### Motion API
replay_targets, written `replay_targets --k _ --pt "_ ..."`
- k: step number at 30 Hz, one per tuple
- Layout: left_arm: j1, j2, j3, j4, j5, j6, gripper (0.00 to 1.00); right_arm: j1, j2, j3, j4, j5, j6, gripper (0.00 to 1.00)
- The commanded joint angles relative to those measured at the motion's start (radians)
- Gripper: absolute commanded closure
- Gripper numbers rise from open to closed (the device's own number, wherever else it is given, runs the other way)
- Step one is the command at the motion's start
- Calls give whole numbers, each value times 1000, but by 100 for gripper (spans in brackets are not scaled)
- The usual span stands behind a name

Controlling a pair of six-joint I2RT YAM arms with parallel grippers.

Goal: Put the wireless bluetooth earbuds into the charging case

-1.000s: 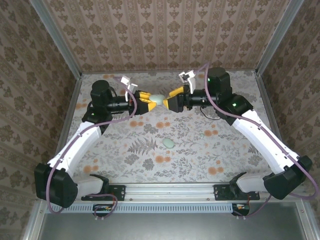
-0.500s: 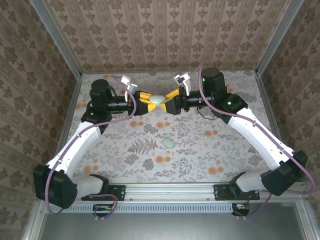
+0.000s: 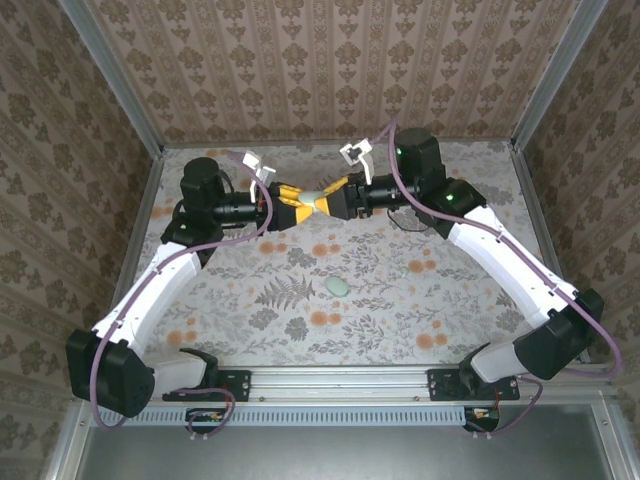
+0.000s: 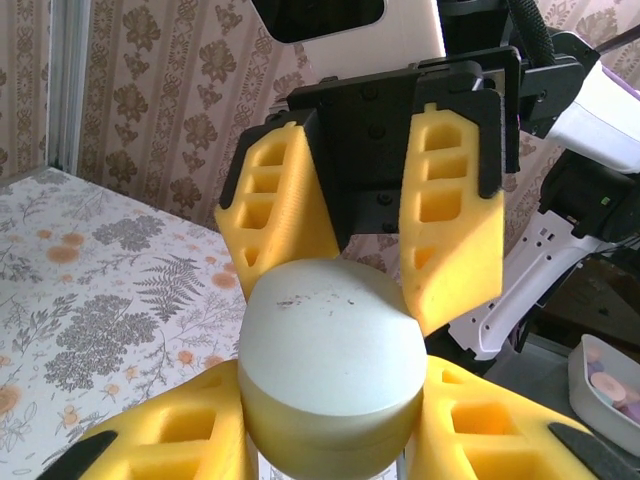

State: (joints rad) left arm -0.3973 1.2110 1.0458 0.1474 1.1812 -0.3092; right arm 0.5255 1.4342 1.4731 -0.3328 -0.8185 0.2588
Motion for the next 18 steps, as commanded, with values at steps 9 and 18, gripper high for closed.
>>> replay_targets --k 9,18 --pt "-23 -8 37 -12 55 51 73 -30 32 -12 144 38 237 74" --pt "-25 -10 34 -19 49 64 73 -46 26 -25 124 135 298 57"
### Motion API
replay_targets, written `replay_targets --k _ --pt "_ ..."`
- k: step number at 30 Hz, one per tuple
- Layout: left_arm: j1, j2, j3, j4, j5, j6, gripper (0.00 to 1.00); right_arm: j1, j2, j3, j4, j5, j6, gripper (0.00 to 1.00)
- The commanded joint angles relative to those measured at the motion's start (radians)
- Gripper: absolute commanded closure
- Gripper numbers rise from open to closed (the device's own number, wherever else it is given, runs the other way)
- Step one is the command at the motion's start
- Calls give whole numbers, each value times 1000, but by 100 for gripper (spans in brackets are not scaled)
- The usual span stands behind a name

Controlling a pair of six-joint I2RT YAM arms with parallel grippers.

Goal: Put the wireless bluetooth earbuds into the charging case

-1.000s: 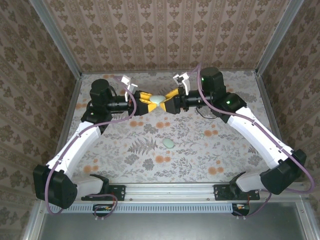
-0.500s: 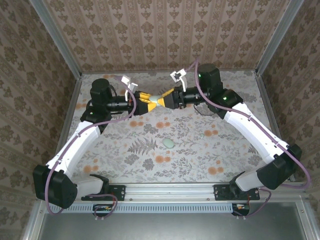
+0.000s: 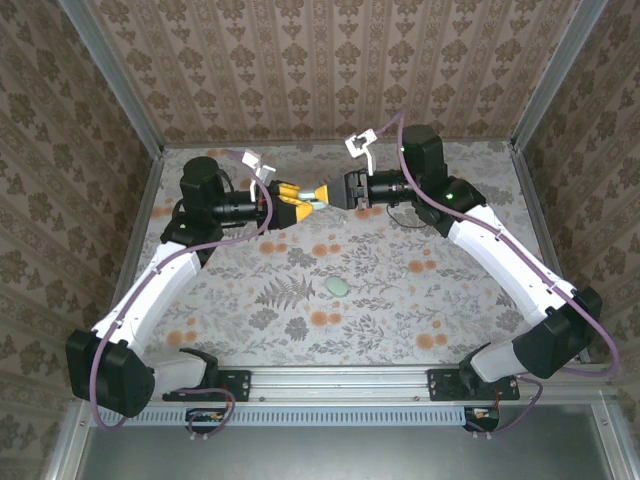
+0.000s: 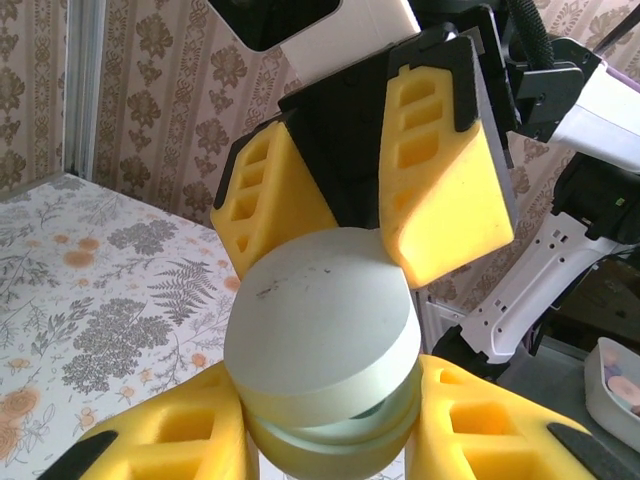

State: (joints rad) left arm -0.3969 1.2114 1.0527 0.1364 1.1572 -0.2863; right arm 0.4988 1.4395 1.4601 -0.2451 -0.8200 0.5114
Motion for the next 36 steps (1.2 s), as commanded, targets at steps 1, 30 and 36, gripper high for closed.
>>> replay_targets --k 1,30,36 --pt "-25 -12 28 -13 71 43 74 -21 21 -12 31 149 48 56" --pt "10 7 -35 38 38 3 77 -30 -93 -132 100 70 -6 30" --pt "10 17 -33 60 43 -20 77 -10 -134 -170 86 58 -94 21"
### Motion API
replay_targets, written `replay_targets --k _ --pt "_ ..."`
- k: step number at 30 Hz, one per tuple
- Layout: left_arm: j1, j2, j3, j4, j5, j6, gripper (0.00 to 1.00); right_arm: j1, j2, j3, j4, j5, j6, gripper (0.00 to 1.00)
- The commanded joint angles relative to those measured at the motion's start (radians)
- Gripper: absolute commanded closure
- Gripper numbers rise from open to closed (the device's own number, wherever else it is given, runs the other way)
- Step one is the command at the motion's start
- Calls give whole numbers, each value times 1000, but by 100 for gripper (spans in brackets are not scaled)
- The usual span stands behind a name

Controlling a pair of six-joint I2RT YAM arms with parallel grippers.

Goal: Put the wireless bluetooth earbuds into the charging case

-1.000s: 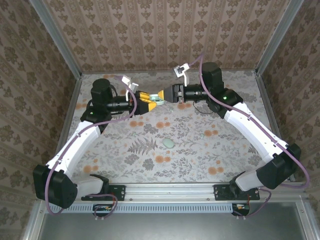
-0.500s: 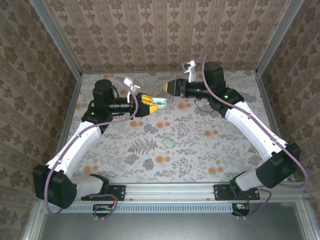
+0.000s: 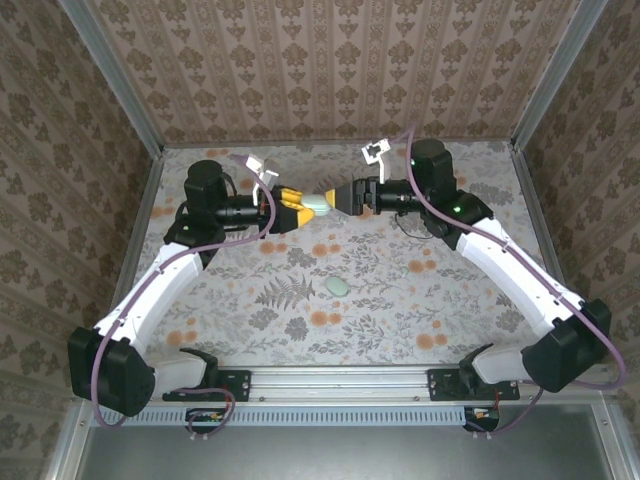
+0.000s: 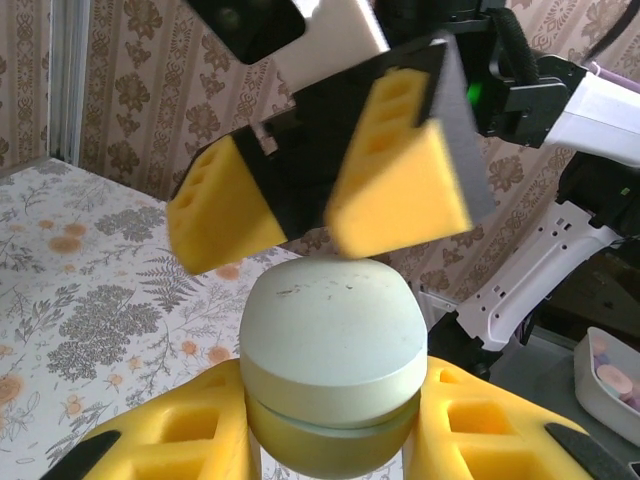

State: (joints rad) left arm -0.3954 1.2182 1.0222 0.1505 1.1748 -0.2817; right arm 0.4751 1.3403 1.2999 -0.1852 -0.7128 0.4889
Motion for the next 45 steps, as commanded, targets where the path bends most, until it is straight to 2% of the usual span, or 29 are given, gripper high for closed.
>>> replay_targets --k 1,9,23,25,27,31,36,45 --pt "9 10 -3 46 27 -26 77 18 -34 -8 24 -51 -83 21" --pt "9 3 -9 52 25 -37 78 57 22 63 -44 -49 -166 17" --pt "7 -23 -34 44 26 -6 79 57 98 167 -157 208 -176 22" --pt "9 -20 -37 41 25 -8 79 58 106 173 -149 183 -178 22" --pt "10 -16 -37 40 22 -11 80 56 96 160 -123 104 -195 20" --pt "16 -14 -33 40 25 -14 80 57 30 68 -21 -11 -213 15" --pt "21 -7 -31 44 30 -16 80 57 -26 -14 47 -11 -219 13" --pt "21 -6 -30 42 40 -15 80 60 45 72 -62 48 -258 13"
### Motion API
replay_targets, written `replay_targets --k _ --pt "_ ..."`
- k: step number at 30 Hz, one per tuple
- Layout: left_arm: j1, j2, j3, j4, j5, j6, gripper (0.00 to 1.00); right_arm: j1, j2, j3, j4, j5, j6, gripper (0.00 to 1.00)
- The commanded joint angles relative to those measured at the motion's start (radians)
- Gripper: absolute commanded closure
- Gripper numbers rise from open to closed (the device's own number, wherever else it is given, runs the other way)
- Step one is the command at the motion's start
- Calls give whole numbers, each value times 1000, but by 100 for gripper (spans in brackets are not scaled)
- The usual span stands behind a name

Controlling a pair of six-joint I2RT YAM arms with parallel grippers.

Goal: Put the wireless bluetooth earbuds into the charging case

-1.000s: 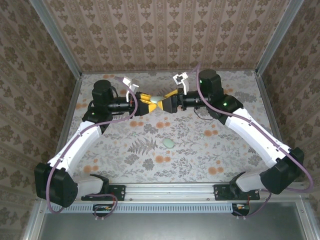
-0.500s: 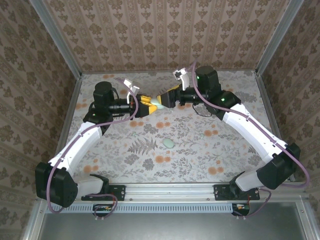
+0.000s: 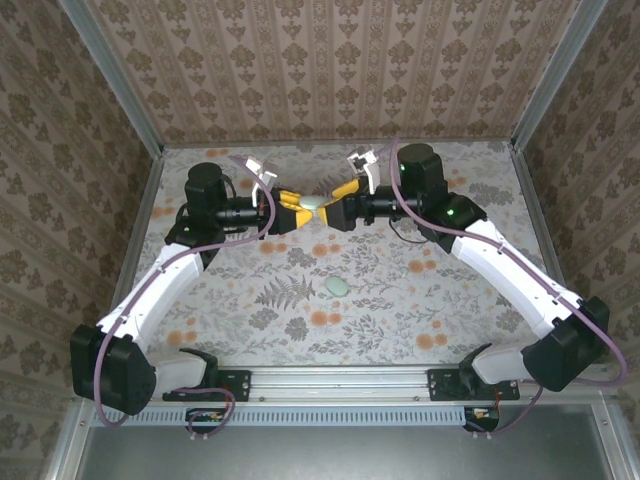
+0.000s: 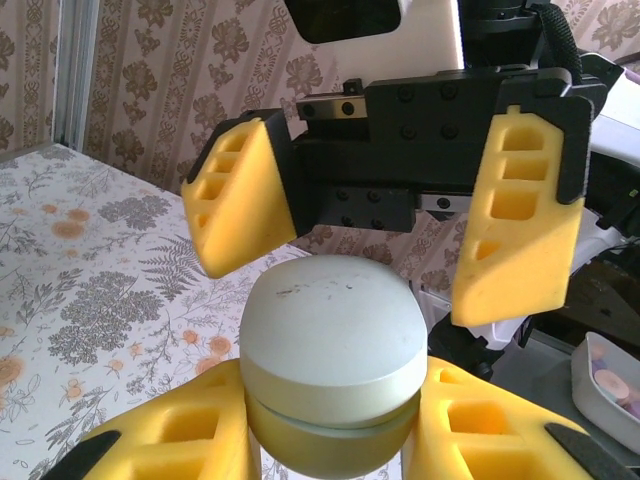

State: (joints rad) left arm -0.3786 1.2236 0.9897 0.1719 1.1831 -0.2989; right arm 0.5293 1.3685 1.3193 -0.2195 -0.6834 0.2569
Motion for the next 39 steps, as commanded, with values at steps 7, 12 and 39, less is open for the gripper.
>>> replay_targets --k 7,12,39 --pt "5 -19 0 13 33 10 81 4 92 125 -98 134 -25 15" --pt "6 -21 -9 9 32 12 80 -6 109 145 -112 241 1 16" --pt "34 42 -27 57 21 -20 82 -21 157 157 -107 213 131 18"
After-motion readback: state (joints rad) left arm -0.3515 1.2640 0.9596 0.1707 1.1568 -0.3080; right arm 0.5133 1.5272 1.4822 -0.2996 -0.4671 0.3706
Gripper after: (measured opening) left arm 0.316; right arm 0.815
